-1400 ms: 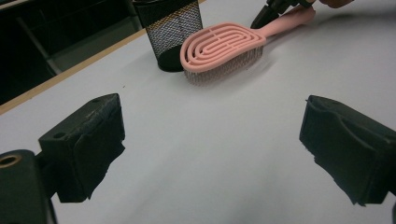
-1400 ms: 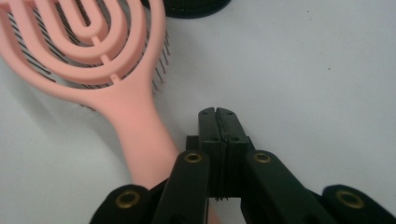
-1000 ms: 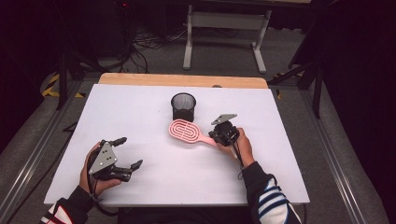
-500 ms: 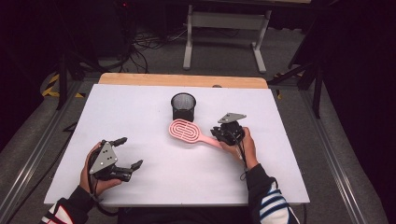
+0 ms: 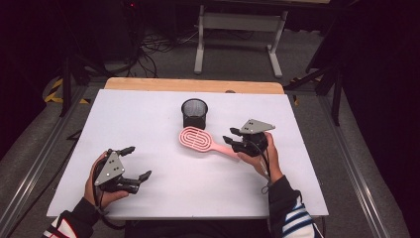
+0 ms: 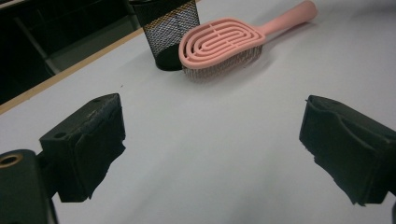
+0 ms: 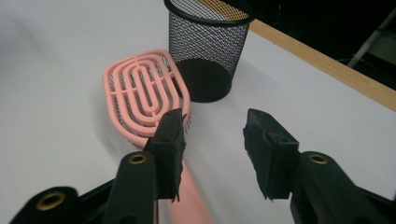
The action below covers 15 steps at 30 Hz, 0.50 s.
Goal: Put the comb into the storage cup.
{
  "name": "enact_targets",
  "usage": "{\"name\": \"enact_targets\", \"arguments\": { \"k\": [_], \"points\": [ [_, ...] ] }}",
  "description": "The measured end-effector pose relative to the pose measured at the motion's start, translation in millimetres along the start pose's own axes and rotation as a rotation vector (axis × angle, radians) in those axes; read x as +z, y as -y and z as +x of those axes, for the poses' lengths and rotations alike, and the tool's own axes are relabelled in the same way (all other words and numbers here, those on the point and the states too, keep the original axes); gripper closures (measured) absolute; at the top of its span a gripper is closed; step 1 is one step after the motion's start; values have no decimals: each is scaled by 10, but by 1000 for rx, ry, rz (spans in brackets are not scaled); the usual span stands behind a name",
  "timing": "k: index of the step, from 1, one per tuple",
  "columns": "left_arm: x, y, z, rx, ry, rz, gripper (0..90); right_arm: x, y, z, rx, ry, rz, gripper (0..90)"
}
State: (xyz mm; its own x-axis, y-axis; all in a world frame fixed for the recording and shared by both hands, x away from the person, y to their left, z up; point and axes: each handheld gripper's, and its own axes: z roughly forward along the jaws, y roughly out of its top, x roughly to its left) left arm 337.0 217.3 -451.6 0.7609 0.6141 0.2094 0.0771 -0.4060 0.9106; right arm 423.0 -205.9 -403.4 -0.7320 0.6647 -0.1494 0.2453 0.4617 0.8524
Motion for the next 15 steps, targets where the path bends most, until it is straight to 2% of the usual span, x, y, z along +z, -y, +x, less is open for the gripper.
{"name": "enact_targets", "arguments": {
  "k": [7,10,11,13,15],
  "points": [
    [-3,-1,0,-3,2,-2,80,-105,-59,78,-58,-5,-18,438],
    [-2,0,1,-3,4,-2,79,-129,-76,97,-68,-10,-28,360],
    [-2,0,1,-3,4,-2,79,-129,-76,97,-68,-10,-28,360],
    [-1,1,1,-4,2,0,79,-139,-90,110,-70,-1,-33,283],
    [1,0,0,-4,3,0,79,-139,-103,118,-68,-18,-22,219]
  ]
}}
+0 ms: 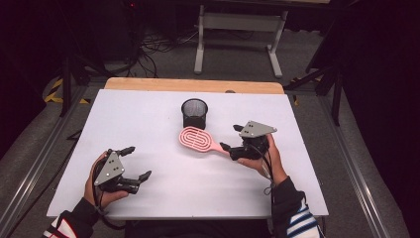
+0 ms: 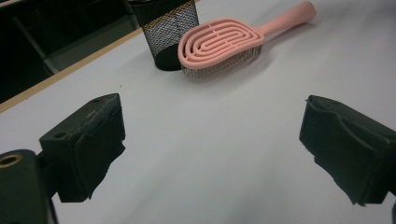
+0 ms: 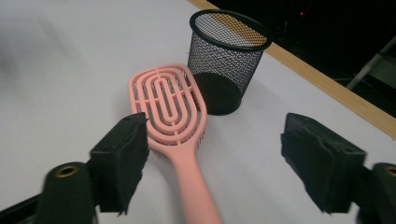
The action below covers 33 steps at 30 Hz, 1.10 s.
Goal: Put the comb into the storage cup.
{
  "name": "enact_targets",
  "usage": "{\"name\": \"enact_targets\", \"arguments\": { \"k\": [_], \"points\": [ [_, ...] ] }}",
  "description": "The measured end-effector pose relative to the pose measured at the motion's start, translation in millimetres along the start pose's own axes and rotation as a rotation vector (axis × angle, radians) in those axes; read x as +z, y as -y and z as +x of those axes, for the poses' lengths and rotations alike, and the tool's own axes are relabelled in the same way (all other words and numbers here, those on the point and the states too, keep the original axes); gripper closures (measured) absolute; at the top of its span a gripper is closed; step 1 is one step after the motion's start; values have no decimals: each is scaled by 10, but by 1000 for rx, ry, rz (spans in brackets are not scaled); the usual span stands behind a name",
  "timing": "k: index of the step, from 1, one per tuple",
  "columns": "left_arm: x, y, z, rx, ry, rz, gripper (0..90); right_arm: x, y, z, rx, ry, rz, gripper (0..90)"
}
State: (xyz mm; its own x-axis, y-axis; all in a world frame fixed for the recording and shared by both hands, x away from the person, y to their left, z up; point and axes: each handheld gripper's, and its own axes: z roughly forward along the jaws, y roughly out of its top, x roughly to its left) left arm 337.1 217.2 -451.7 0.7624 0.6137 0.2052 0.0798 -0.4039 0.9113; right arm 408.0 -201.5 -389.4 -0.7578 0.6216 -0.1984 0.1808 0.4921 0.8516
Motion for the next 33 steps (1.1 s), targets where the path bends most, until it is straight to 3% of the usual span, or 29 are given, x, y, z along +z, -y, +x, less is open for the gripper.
{"name": "enact_targets", "arguments": {
  "k": [2,6,10,21,33],
  "points": [
    [3,-1,-2,1,3,1,79,0,-7,10,-11,11,8,187],
    [7,-3,0,-2,2,-2,79,24,-15,10,4,-17,28,125],
    [12,-5,0,-2,2,-1,79,53,-47,13,-11,-30,74,98],
    [32,2,-4,-3,5,8,79,312,-198,-21,-124,-56,285,115],
    [34,6,-5,-3,11,11,79,722,-185,-67,-156,-151,480,136]
  ]
}}
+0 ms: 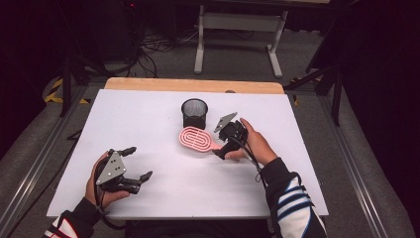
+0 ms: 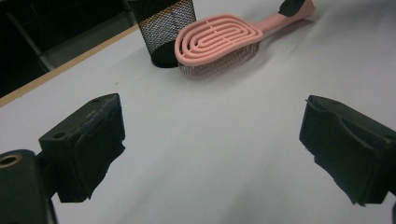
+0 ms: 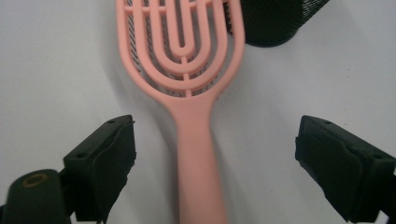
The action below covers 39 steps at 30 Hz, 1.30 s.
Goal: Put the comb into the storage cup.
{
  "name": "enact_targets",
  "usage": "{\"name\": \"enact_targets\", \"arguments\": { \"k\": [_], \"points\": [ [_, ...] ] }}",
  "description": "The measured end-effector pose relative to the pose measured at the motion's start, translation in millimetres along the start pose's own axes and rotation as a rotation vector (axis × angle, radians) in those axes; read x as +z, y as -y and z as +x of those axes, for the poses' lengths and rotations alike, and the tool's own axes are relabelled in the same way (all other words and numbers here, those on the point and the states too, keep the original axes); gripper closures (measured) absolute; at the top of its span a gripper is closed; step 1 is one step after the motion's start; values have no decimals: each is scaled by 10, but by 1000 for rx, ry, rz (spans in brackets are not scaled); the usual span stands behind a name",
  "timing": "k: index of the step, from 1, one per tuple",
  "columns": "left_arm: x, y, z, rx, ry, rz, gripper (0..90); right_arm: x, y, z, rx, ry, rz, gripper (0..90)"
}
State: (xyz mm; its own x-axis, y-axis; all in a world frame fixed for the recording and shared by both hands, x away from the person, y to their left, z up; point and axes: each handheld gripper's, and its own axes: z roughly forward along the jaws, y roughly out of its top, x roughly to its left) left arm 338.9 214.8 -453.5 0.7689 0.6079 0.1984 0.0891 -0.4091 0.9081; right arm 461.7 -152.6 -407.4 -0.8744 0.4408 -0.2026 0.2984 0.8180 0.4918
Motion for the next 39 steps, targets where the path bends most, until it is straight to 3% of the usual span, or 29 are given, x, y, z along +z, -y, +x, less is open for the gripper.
{"name": "enact_targets", "arguments": {
  "k": [9,16,23,29,39],
  "points": [
    [-4,4,2,3,6,0,78,179,-70,41,-42,-18,100,220],
    [1,3,-3,1,10,1,78,264,-78,13,-54,-30,149,420],
    [6,7,-2,3,17,6,79,297,-102,8,-44,-47,160,504],
    [13,4,-12,6,21,11,80,312,-148,26,-66,-58,174,650],
    [10,4,-11,5,26,9,81,305,-140,43,-62,-62,166,684]
  ]
}}
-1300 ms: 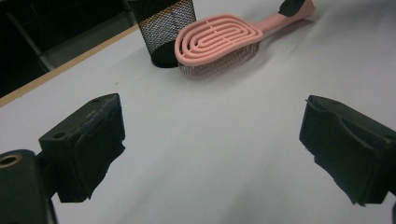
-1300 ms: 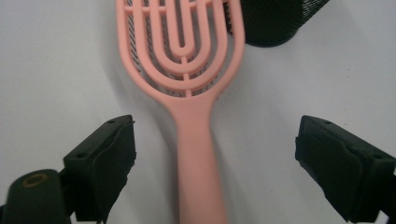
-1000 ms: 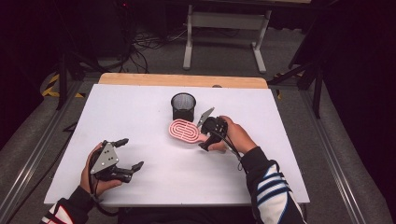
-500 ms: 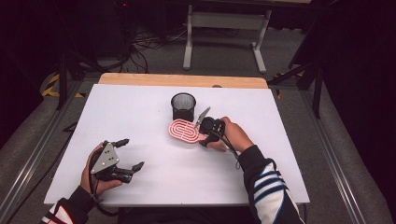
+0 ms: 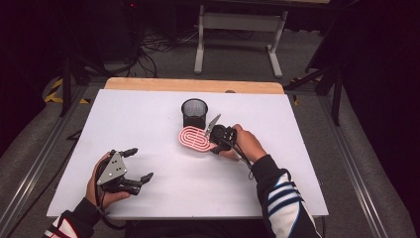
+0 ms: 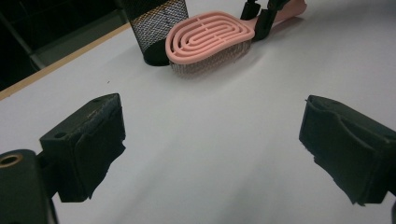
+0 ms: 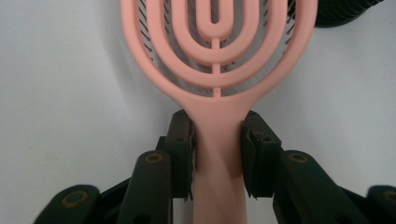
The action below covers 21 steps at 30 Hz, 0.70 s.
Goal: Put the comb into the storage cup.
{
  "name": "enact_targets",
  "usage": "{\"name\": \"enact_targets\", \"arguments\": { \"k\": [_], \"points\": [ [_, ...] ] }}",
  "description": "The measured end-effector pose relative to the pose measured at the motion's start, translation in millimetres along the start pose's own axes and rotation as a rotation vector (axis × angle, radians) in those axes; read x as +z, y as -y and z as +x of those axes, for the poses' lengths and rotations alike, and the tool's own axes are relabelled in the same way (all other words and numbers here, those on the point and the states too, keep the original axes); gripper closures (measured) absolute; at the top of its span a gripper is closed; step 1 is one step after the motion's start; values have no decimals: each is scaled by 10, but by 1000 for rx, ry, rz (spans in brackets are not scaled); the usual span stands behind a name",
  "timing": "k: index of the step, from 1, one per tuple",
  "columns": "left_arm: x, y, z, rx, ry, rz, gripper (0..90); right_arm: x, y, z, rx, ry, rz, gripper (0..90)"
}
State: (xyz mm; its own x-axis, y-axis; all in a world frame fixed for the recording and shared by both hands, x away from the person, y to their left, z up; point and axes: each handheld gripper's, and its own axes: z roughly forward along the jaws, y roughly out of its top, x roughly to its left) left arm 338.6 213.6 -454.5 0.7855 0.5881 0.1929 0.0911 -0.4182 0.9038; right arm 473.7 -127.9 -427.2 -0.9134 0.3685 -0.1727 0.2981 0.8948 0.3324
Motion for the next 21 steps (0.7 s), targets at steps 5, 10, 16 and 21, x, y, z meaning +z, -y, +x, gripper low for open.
{"name": "enact_targets", "arguments": {
  "k": [5,10,16,21],
  "points": [
    [0,-3,-3,2,-1,0,81,-6,43,15,0,7,-34,689],
    [-15,-5,1,-4,-11,-13,91,-33,88,44,4,11,-81,693],
    [-17,-4,1,-6,-14,-14,91,-33,137,122,-12,40,-116,697],
    [-23,-3,7,-9,-20,-15,93,-31,186,137,-4,50,-146,698]
  ]
}}
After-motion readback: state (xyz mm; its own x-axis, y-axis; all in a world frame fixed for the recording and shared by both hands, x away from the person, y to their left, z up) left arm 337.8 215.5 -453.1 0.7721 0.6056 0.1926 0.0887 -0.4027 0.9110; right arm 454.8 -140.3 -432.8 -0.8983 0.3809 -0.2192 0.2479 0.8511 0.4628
